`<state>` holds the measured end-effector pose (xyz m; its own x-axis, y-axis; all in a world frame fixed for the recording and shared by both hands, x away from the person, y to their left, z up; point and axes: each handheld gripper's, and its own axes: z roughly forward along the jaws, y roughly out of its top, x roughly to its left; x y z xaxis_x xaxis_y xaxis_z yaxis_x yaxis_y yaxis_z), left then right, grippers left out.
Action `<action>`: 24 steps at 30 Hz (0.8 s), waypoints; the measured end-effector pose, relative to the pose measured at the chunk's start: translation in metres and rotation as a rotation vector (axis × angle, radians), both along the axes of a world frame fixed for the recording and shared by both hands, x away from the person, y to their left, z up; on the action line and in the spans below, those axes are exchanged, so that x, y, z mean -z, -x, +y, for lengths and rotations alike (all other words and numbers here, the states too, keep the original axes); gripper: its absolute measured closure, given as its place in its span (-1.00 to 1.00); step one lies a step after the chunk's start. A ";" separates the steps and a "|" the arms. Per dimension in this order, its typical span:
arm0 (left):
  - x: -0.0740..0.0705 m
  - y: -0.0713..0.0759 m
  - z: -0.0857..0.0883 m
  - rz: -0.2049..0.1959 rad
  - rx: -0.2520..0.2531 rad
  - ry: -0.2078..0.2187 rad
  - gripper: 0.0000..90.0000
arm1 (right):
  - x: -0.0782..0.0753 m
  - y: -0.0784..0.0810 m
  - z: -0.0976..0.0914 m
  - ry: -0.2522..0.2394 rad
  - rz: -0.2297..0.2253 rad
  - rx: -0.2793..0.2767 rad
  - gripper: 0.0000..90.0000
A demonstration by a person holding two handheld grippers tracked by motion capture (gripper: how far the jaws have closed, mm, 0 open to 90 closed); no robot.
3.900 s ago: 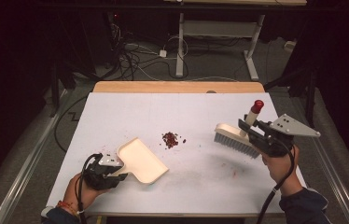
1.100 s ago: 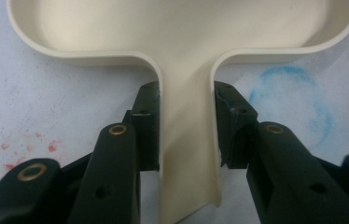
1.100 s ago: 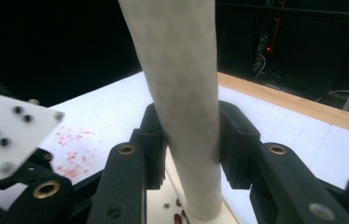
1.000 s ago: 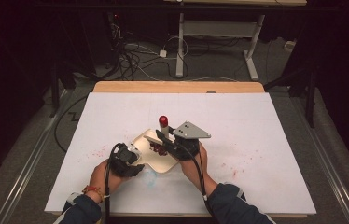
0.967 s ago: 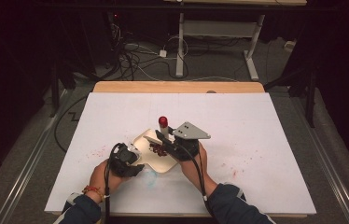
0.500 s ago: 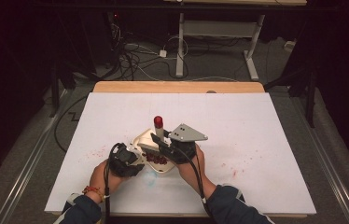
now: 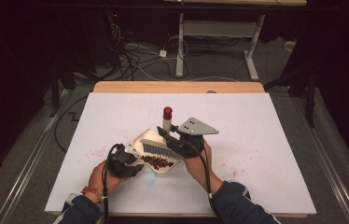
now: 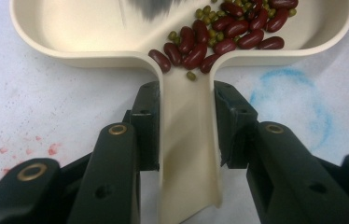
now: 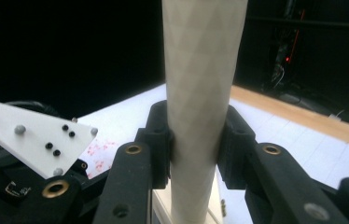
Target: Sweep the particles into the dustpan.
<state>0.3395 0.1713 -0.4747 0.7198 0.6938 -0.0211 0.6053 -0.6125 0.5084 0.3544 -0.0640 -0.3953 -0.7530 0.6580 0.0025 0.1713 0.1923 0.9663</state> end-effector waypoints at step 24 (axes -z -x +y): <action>-0.009 0.018 0.017 0.002 0.030 -0.025 0.41 | -0.009 -0.028 -0.063 0.046 -0.075 0.200 0.56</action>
<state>0.3214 0.1887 -0.4655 0.7401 0.6724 -0.0056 0.5877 -0.6427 0.4915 0.3821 -0.1269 -0.3868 -0.6047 0.7922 -0.0823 0.1379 0.2059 0.9688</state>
